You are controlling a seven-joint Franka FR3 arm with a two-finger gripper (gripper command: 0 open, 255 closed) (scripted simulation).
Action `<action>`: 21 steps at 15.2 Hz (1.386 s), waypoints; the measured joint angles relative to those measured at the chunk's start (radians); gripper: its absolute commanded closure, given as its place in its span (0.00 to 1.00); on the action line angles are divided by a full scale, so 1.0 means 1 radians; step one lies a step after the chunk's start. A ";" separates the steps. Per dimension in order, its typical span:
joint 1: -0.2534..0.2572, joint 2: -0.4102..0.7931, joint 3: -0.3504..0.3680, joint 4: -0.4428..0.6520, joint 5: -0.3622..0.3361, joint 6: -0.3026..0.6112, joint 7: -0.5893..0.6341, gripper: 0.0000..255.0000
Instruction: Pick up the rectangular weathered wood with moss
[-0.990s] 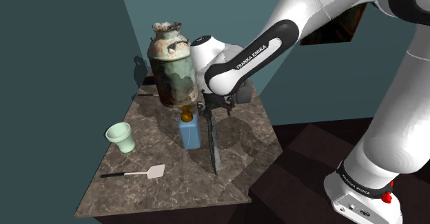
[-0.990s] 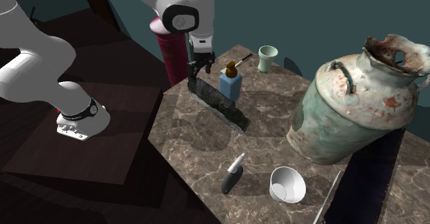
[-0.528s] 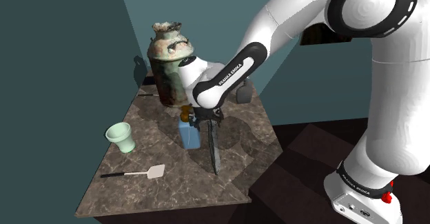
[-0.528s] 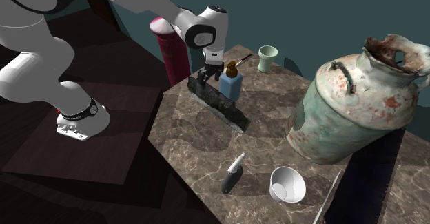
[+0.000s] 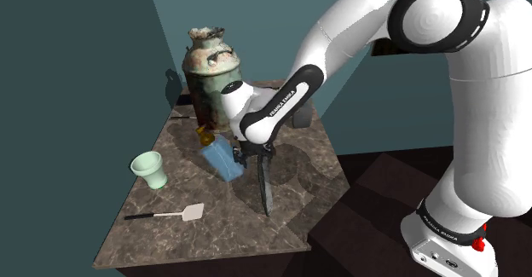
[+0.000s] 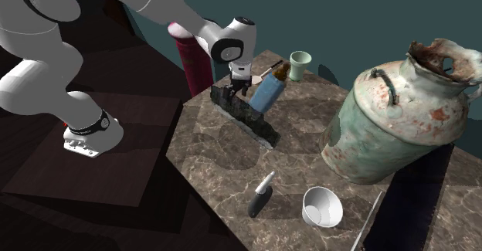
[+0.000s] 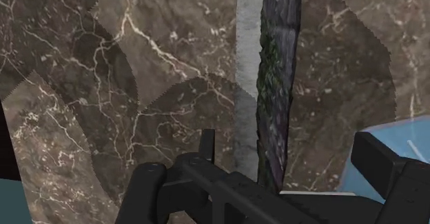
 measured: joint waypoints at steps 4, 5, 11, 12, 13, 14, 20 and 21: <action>0.004 0.016 -0.003 0.004 -0.003 0.001 0.005 1.00; 0.004 0.016 -0.003 0.005 -0.003 0.001 0.005 1.00; -0.001 0.008 -0.001 -0.002 0.000 0.001 -0.002 1.00; -0.005 0.000 0.001 -0.004 0.004 -0.005 -0.005 1.00; -0.006 -0.009 0.004 -0.006 0.009 -0.012 -0.007 1.00; -0.009 -0.018 0.006 -0.008 0.013 -0.019 -0.012 1.00; -0.023 -0.073 0.024 0.004 0.046 -0.080 -0.037 1.00; -0.026 -0.084 0.027 0.002 0.052 -0.089 -0.043 1.00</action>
